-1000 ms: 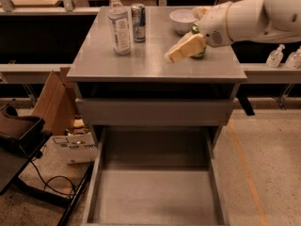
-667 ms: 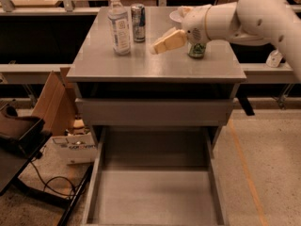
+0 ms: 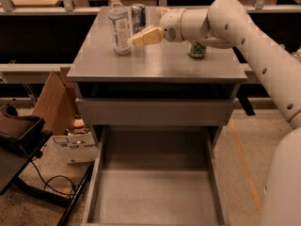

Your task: Place blue plastic bottle into middle drawer

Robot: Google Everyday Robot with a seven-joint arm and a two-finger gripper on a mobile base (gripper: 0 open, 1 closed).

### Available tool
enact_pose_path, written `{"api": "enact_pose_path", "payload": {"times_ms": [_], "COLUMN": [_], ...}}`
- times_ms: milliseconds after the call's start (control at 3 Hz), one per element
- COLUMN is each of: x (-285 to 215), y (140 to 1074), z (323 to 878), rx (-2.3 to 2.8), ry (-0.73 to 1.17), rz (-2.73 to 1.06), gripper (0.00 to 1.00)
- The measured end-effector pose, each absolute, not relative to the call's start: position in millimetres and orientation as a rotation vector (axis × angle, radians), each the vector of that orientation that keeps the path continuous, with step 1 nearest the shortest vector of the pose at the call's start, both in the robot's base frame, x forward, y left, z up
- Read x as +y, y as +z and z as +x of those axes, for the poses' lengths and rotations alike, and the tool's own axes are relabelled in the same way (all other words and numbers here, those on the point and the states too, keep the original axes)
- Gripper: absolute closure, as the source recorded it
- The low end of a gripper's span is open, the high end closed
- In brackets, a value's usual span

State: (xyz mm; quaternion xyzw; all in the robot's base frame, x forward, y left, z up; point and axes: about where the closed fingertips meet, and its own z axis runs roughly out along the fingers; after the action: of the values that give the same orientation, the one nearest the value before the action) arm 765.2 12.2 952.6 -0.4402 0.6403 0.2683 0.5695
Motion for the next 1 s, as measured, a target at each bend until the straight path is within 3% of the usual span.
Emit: {"api": "enact_pose_path", "payload": {"times_ms": [1000], "x": [87.3], "y": [967.5], "z": [796.7], "rx": [1.437], "ry": [0.733], "rz": [-1.018], "gripper": [0.0]}}
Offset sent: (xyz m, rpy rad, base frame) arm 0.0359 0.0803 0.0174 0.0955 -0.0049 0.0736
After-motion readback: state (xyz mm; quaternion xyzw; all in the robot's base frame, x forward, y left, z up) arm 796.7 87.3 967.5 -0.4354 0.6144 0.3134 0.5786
